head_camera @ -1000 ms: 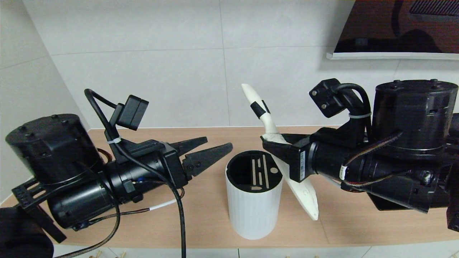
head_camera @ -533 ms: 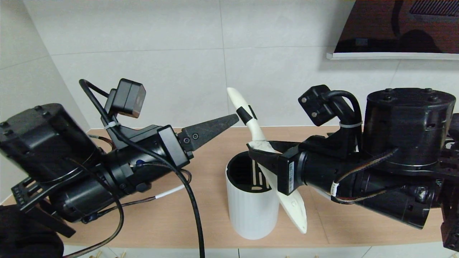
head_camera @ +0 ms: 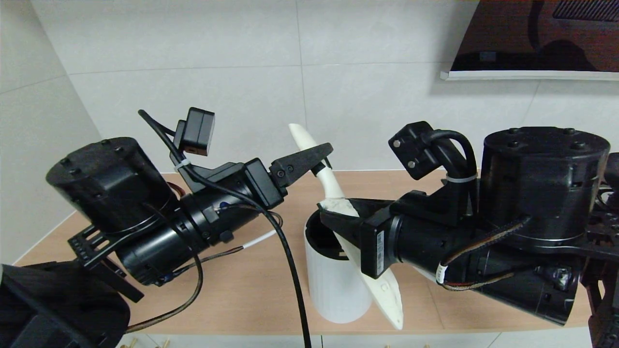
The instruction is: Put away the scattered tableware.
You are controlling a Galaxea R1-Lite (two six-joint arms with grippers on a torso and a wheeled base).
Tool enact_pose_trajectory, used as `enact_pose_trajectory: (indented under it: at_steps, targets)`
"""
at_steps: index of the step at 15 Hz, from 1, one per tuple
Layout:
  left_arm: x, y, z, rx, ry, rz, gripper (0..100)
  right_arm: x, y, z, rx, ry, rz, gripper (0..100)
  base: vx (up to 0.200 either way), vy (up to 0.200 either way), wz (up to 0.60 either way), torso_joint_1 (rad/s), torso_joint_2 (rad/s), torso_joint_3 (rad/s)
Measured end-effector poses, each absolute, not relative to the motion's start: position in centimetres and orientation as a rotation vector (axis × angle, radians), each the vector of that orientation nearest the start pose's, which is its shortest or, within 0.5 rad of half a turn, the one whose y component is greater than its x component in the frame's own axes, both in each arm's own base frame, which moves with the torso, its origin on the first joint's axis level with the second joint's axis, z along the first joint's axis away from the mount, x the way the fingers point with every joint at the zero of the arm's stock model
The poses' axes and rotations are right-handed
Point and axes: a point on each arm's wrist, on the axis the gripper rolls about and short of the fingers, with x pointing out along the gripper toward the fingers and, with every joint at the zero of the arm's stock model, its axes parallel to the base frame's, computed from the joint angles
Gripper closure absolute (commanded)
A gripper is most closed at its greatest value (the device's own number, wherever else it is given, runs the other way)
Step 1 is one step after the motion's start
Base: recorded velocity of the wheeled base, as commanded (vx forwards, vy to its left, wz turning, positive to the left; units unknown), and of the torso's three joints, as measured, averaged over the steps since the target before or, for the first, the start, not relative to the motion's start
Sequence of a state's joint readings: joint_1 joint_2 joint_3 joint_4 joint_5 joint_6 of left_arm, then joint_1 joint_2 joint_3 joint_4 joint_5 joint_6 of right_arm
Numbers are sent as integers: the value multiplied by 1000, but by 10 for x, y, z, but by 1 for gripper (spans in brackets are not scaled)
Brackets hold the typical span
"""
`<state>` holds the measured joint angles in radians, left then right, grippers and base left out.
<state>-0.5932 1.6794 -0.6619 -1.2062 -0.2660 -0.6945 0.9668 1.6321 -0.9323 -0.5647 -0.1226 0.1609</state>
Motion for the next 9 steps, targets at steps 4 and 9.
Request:
enact_pose_trajectory:
  at_steps: [4,9]
  targets:
    - [236,-174,202,-682,123,-895,0,174,249,229,79,186,834,100,0,0,0,0,0,0]
    - [239,-178,198,-683,117,-891,0,175,251,226,76,192,836,100,0,0,0,0,0,0]
